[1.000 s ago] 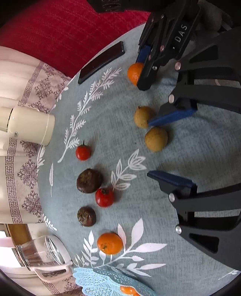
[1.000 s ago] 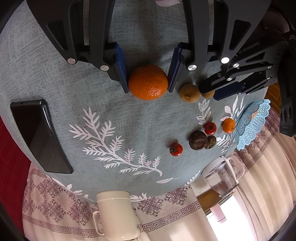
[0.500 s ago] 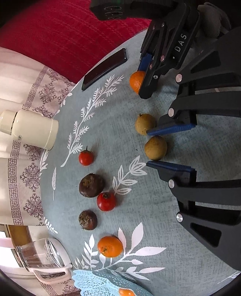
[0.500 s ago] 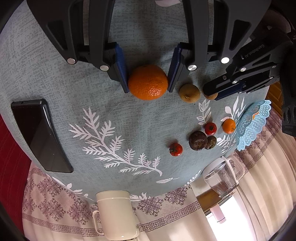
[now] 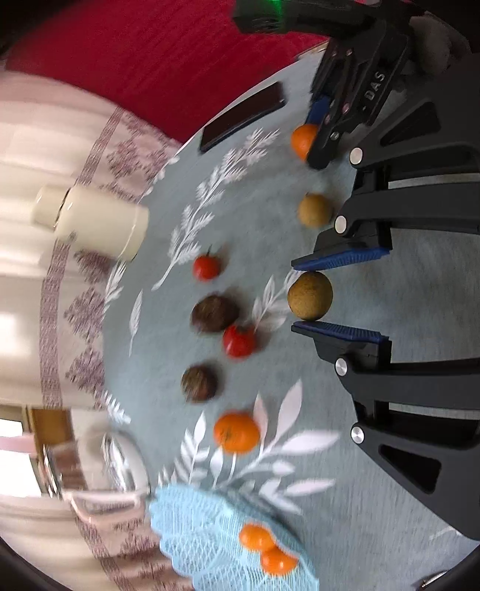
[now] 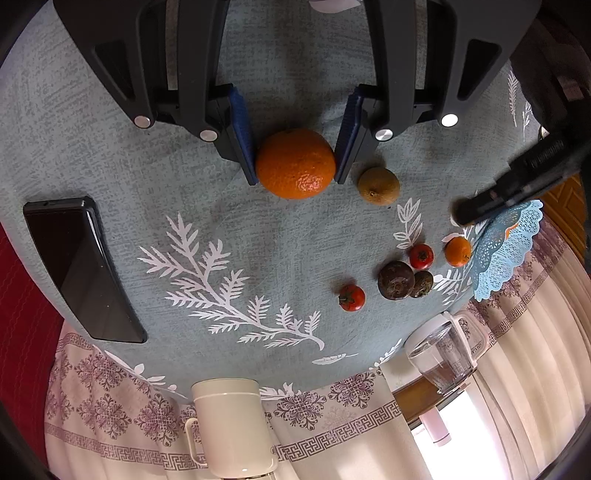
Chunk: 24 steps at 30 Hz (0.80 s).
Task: Organize fruits
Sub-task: 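Carry the brown fruit with the left gripper and release it into the basket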
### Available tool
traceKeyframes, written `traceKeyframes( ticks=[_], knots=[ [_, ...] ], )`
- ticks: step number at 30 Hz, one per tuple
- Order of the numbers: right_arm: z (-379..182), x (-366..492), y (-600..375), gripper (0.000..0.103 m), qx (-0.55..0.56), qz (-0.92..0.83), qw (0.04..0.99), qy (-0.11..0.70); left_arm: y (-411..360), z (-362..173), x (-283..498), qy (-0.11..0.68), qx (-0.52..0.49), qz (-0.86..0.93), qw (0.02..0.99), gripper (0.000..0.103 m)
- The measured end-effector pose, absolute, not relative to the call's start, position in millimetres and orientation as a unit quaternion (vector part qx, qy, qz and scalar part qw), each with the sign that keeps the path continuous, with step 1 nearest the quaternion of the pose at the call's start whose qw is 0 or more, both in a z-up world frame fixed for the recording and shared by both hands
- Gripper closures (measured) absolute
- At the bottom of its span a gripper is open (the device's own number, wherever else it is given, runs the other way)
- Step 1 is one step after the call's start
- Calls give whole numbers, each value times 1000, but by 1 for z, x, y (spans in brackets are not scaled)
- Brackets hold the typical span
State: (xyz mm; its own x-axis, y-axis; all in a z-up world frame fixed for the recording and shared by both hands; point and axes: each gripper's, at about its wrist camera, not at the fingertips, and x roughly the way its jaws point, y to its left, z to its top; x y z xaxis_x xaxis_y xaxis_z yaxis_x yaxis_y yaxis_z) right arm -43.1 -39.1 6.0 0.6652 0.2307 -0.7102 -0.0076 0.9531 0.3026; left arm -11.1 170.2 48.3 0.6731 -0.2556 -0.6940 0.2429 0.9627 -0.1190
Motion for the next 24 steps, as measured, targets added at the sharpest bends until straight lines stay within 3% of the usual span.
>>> traceKeyframes(
  ticks=[10,24],
  knots=[
    [6,-43,-37,61,134,63,903,404,241,73,-3,345,-42,-32,937,74],
    [5,-43,-37,61,133,61,903,405,319,68,9,340,-76,79,934,74]
  ],
)
